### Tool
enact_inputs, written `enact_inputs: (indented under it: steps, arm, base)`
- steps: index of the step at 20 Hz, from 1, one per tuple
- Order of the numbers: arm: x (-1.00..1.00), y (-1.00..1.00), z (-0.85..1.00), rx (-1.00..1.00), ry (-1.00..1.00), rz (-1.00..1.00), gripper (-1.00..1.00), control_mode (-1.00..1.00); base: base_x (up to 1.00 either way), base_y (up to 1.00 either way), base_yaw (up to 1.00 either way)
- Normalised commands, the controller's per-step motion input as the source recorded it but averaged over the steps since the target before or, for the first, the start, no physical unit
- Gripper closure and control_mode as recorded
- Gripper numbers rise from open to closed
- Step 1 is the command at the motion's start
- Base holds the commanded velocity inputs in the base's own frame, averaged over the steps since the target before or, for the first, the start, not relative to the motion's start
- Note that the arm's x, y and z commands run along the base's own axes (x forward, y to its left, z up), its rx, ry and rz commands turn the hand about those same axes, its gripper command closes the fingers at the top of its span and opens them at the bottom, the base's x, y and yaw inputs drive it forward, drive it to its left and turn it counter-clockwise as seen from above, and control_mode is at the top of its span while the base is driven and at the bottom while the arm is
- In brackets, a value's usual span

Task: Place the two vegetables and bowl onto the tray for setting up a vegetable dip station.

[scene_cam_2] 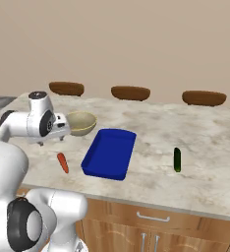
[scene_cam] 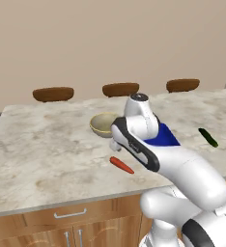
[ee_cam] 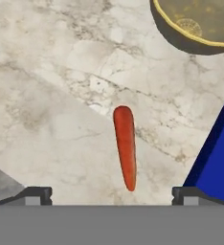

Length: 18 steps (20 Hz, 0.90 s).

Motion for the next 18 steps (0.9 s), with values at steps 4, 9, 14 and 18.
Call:
enact_inputs:
  steps: [4, 9, 14, 18]
  arm:
    - [0.33, 0.02, -0.36, 0.0, 0.0, 0.0, -1.0, -1.0]
    - [0.16, 0.0, -0.44, 0.0, 0.0, 0.0, -1.0, -1.0]
    - [0.03, 0.0, -0.54, 0.0, 0.0, 0.0, -1.0, -1.0]
    - [0.08, 0.0, -0.39, 0.0, 0.0, 0.0, -1.0, -1.0]
  base:
    - [0.0, 0.0, 0.0]
    - [0.0, 0.0, 0.0]
    - [0.0, 0.0, 0.0]
    - [0.0, 0.0, 0.0]
